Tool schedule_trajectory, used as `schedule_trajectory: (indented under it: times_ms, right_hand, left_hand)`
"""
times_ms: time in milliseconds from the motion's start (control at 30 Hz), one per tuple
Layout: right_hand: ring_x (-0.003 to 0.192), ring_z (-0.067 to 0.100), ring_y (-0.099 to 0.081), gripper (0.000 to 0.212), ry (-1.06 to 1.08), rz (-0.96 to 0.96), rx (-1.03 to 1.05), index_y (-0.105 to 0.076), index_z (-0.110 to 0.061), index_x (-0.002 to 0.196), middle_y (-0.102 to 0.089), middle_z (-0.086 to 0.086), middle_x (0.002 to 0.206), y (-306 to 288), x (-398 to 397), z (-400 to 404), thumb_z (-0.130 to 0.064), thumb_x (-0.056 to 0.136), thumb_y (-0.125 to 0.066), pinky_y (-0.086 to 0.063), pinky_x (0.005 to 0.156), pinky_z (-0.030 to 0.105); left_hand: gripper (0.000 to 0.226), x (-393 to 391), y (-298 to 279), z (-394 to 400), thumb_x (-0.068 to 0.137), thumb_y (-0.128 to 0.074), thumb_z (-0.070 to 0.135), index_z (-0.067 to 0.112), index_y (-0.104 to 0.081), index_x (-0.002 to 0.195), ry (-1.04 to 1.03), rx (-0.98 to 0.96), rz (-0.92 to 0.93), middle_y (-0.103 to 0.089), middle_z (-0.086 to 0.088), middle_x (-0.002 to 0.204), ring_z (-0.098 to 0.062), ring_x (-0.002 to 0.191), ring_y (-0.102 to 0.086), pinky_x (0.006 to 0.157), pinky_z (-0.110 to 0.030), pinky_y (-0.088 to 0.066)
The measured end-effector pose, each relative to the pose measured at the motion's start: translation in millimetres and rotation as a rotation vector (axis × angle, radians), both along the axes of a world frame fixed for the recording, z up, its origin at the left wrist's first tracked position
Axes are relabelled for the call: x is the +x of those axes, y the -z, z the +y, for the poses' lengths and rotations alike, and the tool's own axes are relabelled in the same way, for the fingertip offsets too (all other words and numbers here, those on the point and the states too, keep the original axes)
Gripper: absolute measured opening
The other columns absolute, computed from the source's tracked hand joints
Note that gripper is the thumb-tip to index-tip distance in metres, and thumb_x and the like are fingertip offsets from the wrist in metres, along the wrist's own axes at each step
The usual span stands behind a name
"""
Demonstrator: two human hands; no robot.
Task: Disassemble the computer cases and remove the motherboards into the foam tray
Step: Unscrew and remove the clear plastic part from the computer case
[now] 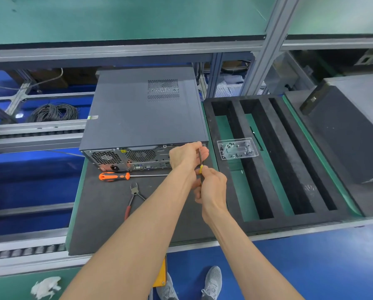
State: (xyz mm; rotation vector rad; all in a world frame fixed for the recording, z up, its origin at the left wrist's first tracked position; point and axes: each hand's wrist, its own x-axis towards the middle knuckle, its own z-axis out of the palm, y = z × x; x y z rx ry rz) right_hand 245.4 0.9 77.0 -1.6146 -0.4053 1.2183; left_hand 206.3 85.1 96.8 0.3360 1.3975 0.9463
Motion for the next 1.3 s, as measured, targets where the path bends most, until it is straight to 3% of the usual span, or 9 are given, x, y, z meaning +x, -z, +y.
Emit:
schedule_trajectory:
  times_ms: [167,267,467,567,733,900,967,1100,1300]
  right_hand:
    - [0.044,0.012,-0.042,0.027,0.024,-0.118,-0.005,-0.063,-0.012,0.071,-0.059,0.000,0.057,-0.1,3.9,1.0,-0.022,0.095,-0.056,-0.031,0.041,0.023]
    - [0.050,0.010,-0.049,0.013,0.033,-0.115,-0.012,-0.062,-0.014,0.089,-0.068,0.008,0.075,-2.3,5.4,1.8,-0.022,0.085,-0.071,-0.036,0.047,0.025]
    - [0.044,0.016,-0.048,0.039,0.029,-0.167,-0.072,-0.068,-0.011,0.077,-0.064,0.001,0.053,-0.5,7.0,4.5,-0.034,0.100,-0.046,-0.035,0.040,0.025]
    - [0.042,0.014,-0.046,0.037,0.027,-0.177,-0.071,-0.068,-0.010,0.075,-0.062,0.001,0.056,0.9,7.9,3.9,-0.033,0.098,-0.052,-0.035,0.040,0.025]
    - [0.041,0.009,-0.045,0.017,0.029,-0.094,-0.014,-0.058,-0.015,0.096,-0.062,0.008,0.077,0.4,5.4,3.5,-0.025,0.089,-0.070,-0.034,0.038,0.023]
    - [0.038,0.010,-0.043,0.039,0.028,-0.075,-0.054,-0.065,-0.007,0.083,-0.063,0.002,0.055,-1.3,3.5,4.6,-0.036,0.102,-0.046,-0.031,0.036,0.021]
    - [0.040,0.010,-0.044,0.033,0.014,-0.085,-0.054,-0.064,-0.007,0.084,-0.064,0.003,0.057,-0.8,3.2,3.1,-0.034,0.101,-0.051,-0.033,0.037,0.022]
    - [0.039,0.010,-0.041,0.020,0.001,-0.015,-0.026,-0.055,-0.013,0.102,-0.064,0.006,0.061,-3.5,3.4,1.5,-0.028,0.094,-0.066,-0.030,0.036,0.022]
    - [0.035,0.010,-0.036,0.035,0.000,-0.023,-0.040,-0.062,-0.006,0.094,-0.060,0.007,0.053,-3.6,2.8,4.9,-0.033,0.104,-0.043,-0.026,0.037,0.019]
  left_hand:
    - [0.006,0.8,-1.3,-3.8,0.089,-0.067,0.007,0.003,-0.069,0.084,-0.040,-0.011,-0.118,-0.075,-0.009,0.069,-0.019,0.063,-0.073,0.051,-0.026,-0.051]
    - [0.007,-2.8,-0.8,-5.4,0.091,-0.064,-0.002,-0.006,-0.067,0.086,-0.065,0.024,-0.226,-0.073,-0.016,0.068,-0.022,0.058,-0.072,0.052,-0.026,-0.058]
    - [0.015,-9.7,4.2,-3.8,0.097,-0.055,-0.005,-0.009,-0.065,0.086,0.000,0.069,-0.308,-0.073,-0.018,0.073,-0.024,0.064,-0.073,0.060,-0.028,-0.061]
    - [0.017,-12.9,5.3,-3.1,0.097,-0.050,-0.009,-0.009,-0.065,0.090,0.034,0.078,-0.300,-0.073,-0.018,0.074,-0.024,0.064,-0.074,0.062,-0.029,-0.062]
    - [0.018,-15.3,6.8,-1.8,0.098,-0.048,-0.009,-0.010,-0.066,0.098,0.078,0.070,-0.276,-0.075,-0.017,0.079,-0.023,0.071,-0.075,0.063,-0.028,-0.061]
    - [0.024,-20.1,8.9,-1.7,0.100,-0.042,-0.007,-0.008,-0.066,0.102,0.114,0.074,-0.323,-0.076,-0.017,0.085,-0.024,0.078,-0.076,0.067,-0.028,-0.061]
    - [0.025,-21.8,9.9,-1.2,0.101,-0.041,-0.006,-0.008,-0.065,0.101,0.112,0.066,-0.350,-0.076,-0.018,0.087,-0.025,0.078,-0.076,0.067,-0.030,-0.062]
    - [0.021,-22.6,12.4,0.6,0.101,-0.047,-0.001,-0.008,-0.067,0.100,0.108,0.050,-0.361,-0.075,-0.021,0.094,-0.027,0.083,-0.076,0.069,-0.032,-0.062]
    - [0.014,-18.6,13.7,3.0,0.096,-0.062,0.005,-0.006,-0.068,0.102,0.104,0.052,-0.335,-0.076,-0.016,0.088,-0.021,0.075,-0.076,0.061,-0.026,-0.059]
